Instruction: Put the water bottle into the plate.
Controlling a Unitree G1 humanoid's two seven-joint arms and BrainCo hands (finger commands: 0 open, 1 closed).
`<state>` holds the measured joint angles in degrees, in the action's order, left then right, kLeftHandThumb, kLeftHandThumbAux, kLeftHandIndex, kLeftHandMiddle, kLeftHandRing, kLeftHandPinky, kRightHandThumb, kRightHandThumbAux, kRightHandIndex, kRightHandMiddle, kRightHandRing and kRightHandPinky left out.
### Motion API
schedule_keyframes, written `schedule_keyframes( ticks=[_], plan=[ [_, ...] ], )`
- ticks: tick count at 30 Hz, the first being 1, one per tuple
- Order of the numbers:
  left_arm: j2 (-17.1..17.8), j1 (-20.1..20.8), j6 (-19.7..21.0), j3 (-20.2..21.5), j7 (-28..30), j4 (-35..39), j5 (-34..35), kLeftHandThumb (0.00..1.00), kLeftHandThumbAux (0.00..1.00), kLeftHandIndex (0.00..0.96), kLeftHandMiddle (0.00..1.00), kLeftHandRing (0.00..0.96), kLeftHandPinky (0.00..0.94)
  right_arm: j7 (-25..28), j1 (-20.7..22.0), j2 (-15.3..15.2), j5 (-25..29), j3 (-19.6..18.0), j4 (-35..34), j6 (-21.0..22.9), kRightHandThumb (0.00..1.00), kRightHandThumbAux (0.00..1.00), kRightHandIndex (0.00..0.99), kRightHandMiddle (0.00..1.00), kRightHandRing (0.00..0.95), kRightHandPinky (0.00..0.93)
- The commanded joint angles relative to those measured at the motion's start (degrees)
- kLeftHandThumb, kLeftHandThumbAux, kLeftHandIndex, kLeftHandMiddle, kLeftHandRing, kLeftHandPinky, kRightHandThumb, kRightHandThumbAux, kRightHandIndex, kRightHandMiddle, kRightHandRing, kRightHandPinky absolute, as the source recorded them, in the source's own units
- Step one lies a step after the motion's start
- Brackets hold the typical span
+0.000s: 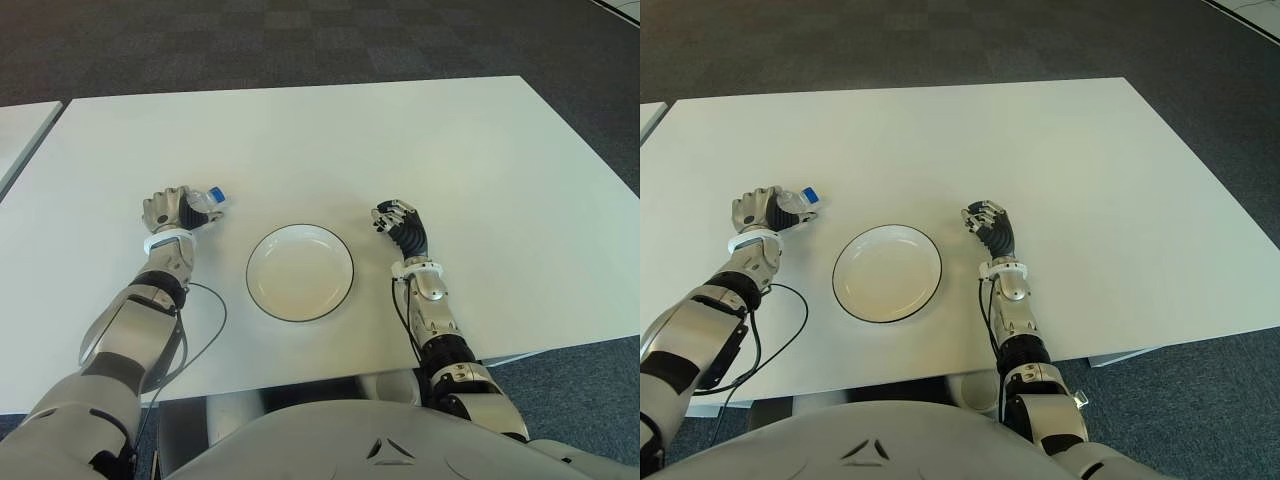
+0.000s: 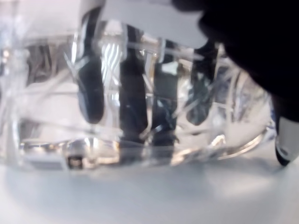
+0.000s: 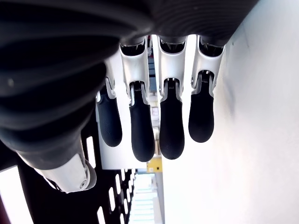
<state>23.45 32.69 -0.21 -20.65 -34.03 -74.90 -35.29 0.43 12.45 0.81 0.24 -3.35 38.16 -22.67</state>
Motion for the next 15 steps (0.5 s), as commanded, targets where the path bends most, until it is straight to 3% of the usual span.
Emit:
schedule_keyframes(
  ticks=[1, 5, 15],
  plan=[
    [-2.9, -6.0, -1.9, 0.9, 1.6, -2.5, 1.9, 0.951, 0.650, 0.394, 0.506, 0.515, 0.738, -0.1, -0.8, -0.1, 0.2, -0.2, 1.3, 2.1, 0.707, 0.730, 0.428, 0.541, 0.556, 0.562],
    [-3.1, -6.3, -4.3, 2.0, -0.3, -2.4, 2.4, 0.950, 0.652, 0.389, 0.503, 0.516, 0.747, 0.1, -0.8, -0.1, 0.1, 0.0, 1.3, 1.6, 0.707, 0.731, 0.428, 0.542, 0.558, 0.563],
    [-3.4, -6.0, -5.3, 3.3, -0.9, -2.5, 2.4, 0.950, 0.653, 0.385, 0.501, 0.517, 0.753, 0.1, -0.7, -0.3, 0.0, 0.0, 1.4, 1.3, 0.707, 0.730, 0.428, 0.547, 0.561, 0.551]
  ],
)
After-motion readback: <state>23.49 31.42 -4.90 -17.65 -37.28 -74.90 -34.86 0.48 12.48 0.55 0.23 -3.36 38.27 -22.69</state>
